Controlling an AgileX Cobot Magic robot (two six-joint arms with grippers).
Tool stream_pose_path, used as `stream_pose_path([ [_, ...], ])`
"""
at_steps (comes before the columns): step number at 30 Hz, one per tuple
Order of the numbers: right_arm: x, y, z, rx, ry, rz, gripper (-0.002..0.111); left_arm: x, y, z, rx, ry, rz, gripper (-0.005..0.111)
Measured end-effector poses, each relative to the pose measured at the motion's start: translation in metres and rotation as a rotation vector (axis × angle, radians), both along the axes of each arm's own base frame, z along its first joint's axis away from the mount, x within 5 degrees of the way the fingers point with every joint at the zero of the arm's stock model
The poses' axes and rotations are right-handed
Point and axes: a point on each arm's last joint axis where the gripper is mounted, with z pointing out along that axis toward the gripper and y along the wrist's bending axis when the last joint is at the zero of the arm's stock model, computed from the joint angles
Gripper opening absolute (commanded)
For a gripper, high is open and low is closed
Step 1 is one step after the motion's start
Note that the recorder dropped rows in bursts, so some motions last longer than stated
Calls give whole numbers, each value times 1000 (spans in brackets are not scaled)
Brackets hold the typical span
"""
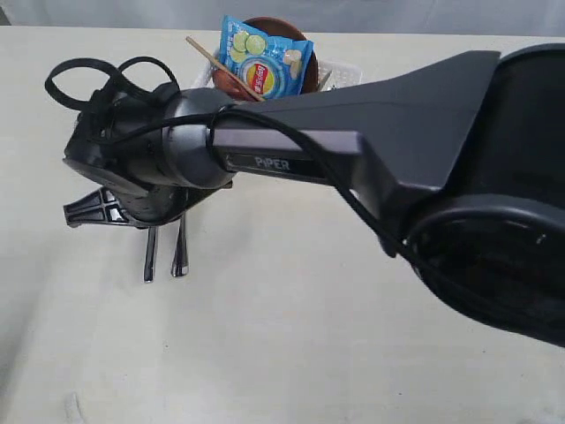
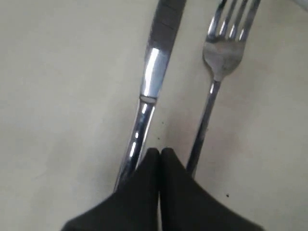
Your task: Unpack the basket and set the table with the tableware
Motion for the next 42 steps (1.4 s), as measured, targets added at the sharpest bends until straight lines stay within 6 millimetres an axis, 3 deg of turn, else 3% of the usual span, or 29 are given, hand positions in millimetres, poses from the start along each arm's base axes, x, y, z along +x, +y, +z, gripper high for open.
stream_pose_path([
  [16,-5,1,-19,-40,70,38,-1,0,0,0,0,0,0,0],
  [31,-8,6,-19,4,93,89,-1,0,0,0,0,0,0,0],
  [42,5,-2,-3,-43,-2,114,-1,0,0,0,0,0,0,0],
])
